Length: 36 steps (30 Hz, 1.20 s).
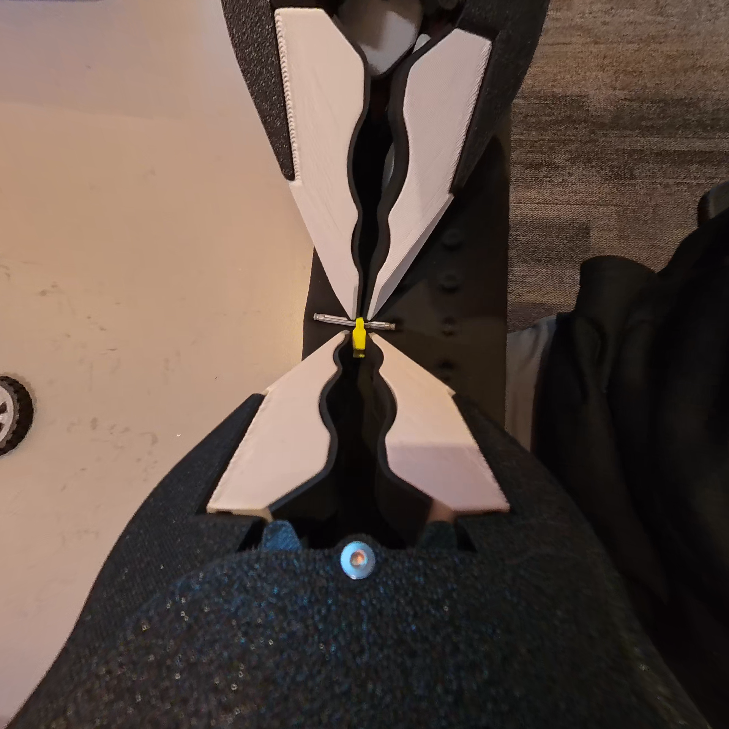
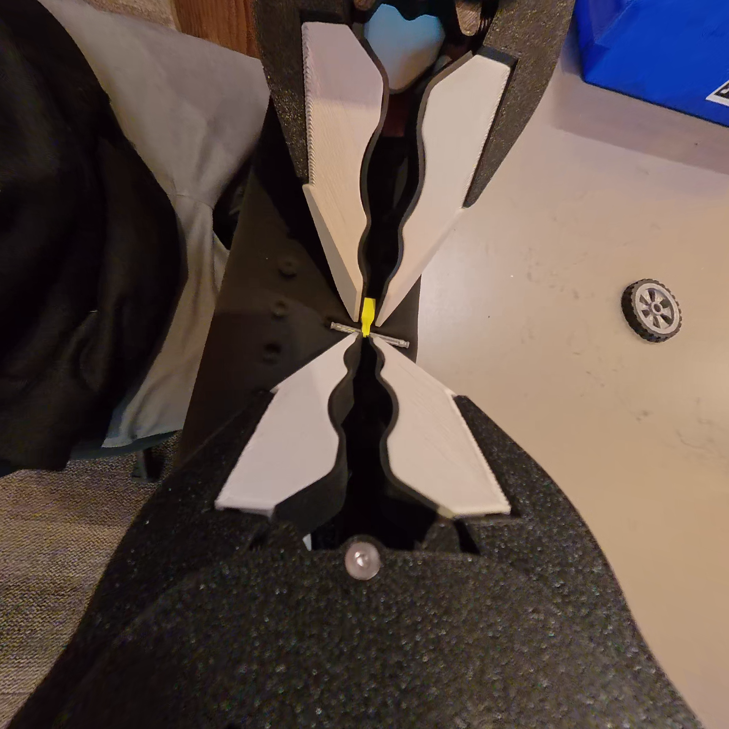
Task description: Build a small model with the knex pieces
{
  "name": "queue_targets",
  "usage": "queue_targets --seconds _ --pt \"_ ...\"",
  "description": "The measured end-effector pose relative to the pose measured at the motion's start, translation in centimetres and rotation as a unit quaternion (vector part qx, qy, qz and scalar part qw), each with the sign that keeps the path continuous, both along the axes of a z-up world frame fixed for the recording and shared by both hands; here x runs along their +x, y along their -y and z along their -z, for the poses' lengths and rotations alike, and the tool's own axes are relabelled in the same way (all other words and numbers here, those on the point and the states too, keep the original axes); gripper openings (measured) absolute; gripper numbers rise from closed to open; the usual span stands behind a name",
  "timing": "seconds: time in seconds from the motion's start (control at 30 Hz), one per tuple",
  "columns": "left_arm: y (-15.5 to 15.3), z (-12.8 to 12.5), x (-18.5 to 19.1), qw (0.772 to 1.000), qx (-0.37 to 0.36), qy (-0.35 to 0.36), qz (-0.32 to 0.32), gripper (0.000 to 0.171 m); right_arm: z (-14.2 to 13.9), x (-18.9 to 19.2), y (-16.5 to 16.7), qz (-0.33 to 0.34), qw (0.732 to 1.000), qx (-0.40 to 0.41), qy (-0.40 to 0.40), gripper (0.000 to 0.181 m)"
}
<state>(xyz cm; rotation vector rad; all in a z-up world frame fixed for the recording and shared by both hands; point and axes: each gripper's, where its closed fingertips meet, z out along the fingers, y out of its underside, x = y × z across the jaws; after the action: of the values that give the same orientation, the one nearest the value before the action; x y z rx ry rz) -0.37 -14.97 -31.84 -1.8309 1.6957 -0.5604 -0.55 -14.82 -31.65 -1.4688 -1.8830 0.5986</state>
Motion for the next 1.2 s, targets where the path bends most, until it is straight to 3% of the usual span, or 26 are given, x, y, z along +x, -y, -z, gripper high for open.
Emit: queue_targets --seconds 0.67,1.2 --pt "0.09 -0.11 -0.59 0.999 -0.030 0.014 -0.008 0.004 -0.63 0.68 -0.28 0.014 0.999 -0.036 -0.010 0.012" --pt "0.08 -0.30 -0.44 0.998 -0.050 0.031 -0.008 0.003 -0.15 0.35 -0.15 0.023 0.999 -0.037 0.022 0.008"
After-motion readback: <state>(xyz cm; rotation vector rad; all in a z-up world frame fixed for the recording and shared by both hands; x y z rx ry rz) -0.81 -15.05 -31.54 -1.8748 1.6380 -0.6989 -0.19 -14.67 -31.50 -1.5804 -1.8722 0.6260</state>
